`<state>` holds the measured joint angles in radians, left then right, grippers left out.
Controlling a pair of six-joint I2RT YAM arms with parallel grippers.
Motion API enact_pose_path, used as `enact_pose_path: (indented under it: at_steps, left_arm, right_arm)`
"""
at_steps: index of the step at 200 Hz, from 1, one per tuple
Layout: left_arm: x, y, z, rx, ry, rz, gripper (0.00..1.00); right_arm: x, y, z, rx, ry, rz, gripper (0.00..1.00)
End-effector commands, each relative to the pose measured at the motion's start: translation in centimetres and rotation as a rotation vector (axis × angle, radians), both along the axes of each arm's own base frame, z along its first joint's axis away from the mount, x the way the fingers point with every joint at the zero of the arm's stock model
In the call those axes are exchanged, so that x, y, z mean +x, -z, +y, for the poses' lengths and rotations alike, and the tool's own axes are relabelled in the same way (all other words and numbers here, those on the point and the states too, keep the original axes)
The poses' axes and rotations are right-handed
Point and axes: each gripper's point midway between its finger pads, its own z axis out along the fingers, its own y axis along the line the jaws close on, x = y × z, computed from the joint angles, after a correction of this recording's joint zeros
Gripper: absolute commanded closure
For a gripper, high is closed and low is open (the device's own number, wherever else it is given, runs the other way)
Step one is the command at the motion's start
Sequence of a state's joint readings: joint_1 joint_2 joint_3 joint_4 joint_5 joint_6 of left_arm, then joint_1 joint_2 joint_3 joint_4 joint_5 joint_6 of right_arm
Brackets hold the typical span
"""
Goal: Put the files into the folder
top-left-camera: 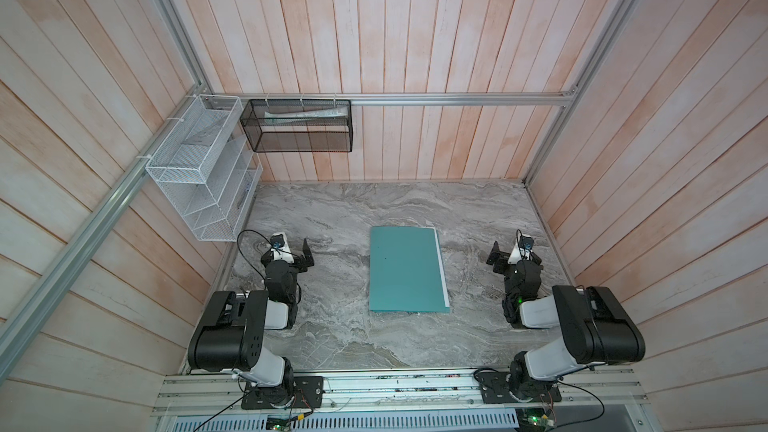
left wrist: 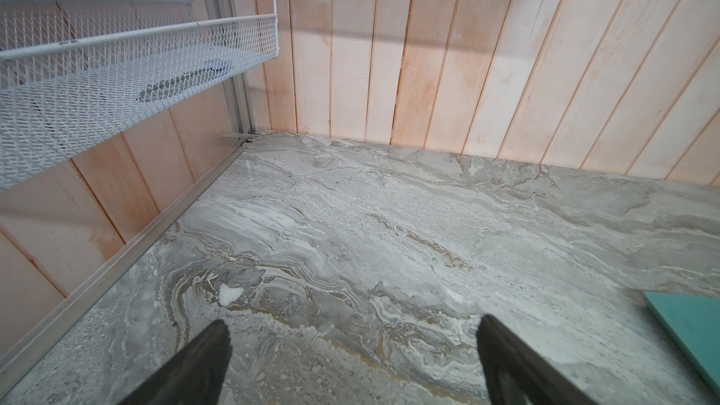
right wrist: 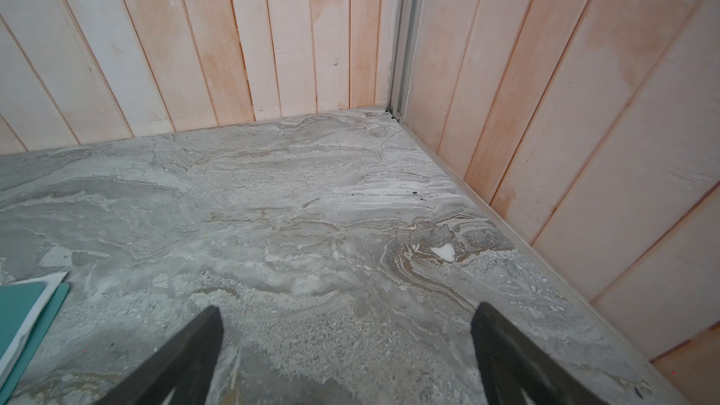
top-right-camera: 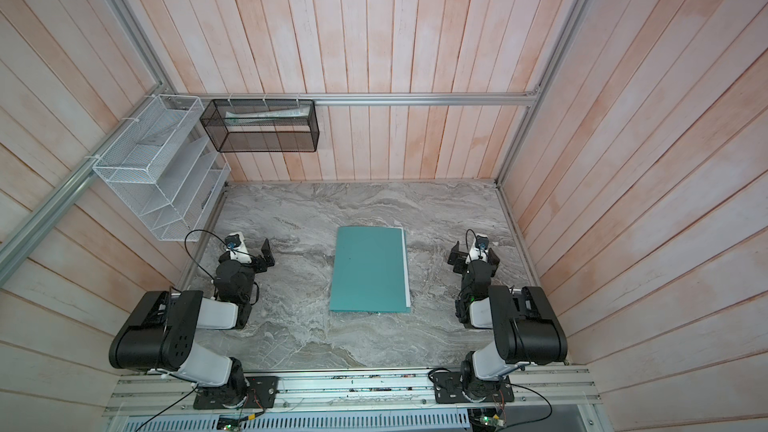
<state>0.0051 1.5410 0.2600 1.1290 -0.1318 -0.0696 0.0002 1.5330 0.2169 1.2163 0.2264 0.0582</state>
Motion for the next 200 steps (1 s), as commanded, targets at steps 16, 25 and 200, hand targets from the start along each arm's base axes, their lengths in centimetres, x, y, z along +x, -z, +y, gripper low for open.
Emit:
enact_pose_path:
  at_steps: [16,25,200]
  left_arm:
    - [0.45,-0.64,-0.07,0.017,0.003,-0.014,0.00]
    - [0.47,-0.67,-0.05,0.016,0.003,-0.015,0.00]
    - [0.47,-0.64,0.00,0.015,0.001,-0.014,0.00]
  right_arm:
    - [0.42,-1.19,0.21,-0.006,-0.014,-0.035,0.02]
    - [0.42,-1.17,0.21,-0.007,-0.014,-0.034,0.02]
    - [0.88,-1.00,0.11,0.003,-0.018,-0.021,0.02]
